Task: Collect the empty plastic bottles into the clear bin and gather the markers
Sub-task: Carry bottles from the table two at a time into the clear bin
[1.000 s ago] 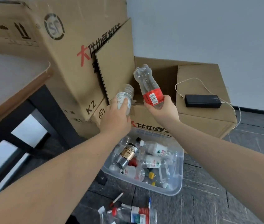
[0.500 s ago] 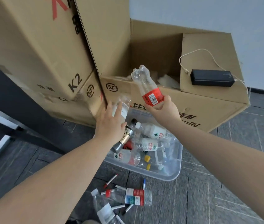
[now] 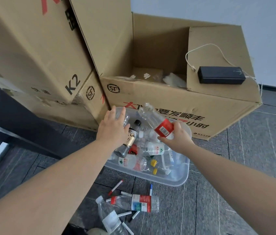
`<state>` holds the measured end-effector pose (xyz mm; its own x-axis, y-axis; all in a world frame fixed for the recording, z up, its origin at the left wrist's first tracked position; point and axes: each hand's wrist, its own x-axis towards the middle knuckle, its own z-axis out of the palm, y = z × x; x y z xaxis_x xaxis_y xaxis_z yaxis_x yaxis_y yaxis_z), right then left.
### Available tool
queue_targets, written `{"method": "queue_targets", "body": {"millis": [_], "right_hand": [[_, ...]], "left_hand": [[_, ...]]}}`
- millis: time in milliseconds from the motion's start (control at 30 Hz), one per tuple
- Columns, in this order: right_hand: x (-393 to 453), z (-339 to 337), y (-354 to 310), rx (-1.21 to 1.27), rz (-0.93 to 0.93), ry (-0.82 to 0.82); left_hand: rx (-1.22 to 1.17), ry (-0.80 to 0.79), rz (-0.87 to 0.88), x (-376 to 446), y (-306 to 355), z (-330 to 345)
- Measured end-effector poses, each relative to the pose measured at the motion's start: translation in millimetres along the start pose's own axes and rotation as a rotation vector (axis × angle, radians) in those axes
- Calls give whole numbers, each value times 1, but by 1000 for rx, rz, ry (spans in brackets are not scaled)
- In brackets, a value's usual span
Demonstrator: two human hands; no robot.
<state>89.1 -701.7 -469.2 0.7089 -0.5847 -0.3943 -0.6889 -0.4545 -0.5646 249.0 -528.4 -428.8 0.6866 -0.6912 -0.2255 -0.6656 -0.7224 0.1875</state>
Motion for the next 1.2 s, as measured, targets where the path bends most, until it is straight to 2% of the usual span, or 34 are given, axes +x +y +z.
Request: {"method": "queue_targets", "body": {"millis": [200,300,400,533,867,1200], "right_hand": [[-6,22,7,8,2,-97],[-6,23,6,-89,-19,-178],[-3,16,-4,-139,-59,-191],[-1,-7,-23,-182,-152,-138],[-16,-89,-85,-245,-296,62],[-81,-179,-201,-264,-545,268]], "left_hand": [[23,-30,-16,-6,-1,-2],[57,-22,-16,-8,-3,-9],[98,-16,-20,-10,-6,-21],[138,13,-45,-11,-1,-46],[206,174,24,-33,37,-140],[353,429,11,-112,54,-273]]}}
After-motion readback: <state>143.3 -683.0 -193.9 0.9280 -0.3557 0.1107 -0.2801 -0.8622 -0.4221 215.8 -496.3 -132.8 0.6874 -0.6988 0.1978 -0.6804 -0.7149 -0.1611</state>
